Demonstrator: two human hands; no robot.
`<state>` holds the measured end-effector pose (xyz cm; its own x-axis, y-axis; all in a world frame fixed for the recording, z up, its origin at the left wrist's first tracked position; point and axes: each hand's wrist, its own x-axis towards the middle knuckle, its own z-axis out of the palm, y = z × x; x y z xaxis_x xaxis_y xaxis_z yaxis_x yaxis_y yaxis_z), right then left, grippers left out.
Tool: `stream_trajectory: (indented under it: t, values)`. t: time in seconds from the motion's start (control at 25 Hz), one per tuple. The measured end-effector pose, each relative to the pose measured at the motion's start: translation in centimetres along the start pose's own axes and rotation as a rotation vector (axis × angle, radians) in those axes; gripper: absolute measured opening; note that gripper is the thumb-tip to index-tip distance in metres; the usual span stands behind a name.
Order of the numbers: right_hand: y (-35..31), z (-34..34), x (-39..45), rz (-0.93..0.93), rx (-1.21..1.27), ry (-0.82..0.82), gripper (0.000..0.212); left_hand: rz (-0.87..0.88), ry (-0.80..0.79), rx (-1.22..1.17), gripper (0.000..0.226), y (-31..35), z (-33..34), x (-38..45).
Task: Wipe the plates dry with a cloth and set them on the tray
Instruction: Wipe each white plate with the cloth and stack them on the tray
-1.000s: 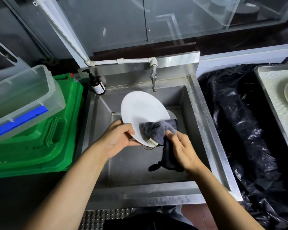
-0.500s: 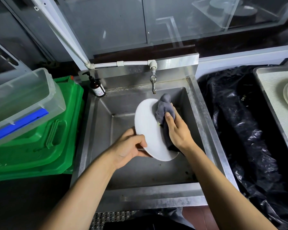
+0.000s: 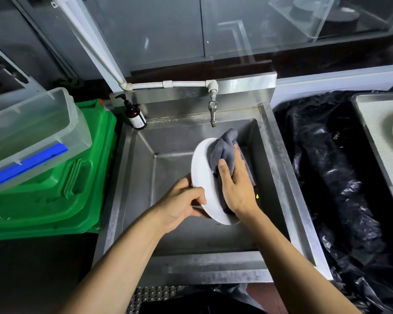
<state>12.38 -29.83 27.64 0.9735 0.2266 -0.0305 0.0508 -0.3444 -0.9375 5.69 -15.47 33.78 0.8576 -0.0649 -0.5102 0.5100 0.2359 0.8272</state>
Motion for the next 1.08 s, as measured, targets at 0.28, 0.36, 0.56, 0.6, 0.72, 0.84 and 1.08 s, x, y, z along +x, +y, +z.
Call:
stream_trajectory:
  t: [0.28, 0.36, 0.56, 0.6, 0.72, 0.84, 1.08]
  values:
    - [0.2, 0.5, -0.4, -0.049, 0.096, -0.009, 0.061, 0.013, 0.007, 0.033, 0.039, 0.2, 0.2, -0.1]
    - [0.6, 0.2, 0.0, 0.061, 0.1, 0.073, 0.06, 0.015, -0.015, 0.051, 0.041, 0.2, 0.3, -0.1]
    - [-0.4, 1.9, -1.0, -0.199, 0.152, -0.108, 0.062, 0.031, 0.026, 0.07, 0.04, 0.5, 0.2, 0.6]
    - [-0.2, 1.7, -0.8, -0.213, 0.141, -0.115, 0.061, 0.031, 0.027, 0.068, 0.042, 0.6, 0.1, 0.6]
    - [0.4, 0.6, 0.2, 0.024, 0.135, -0.007, 0.058, 0.023, 0.004, 0.032, 0.042, 0.4, -0.1, 0.4]
    - [0.0, 1.1, -0.6, 0.014, 0.142, -0.035, 0.059, 0.015, 0.003, 0.023, 0.043, 0.3, -0.2, 0.6]
    - [-0.5, 1.4, 0.2, -0.03, 0.116, -0.053, 0.06, 0.008, 0.018, -0.009, 0.044, 0.3, -1.0, 0.6]
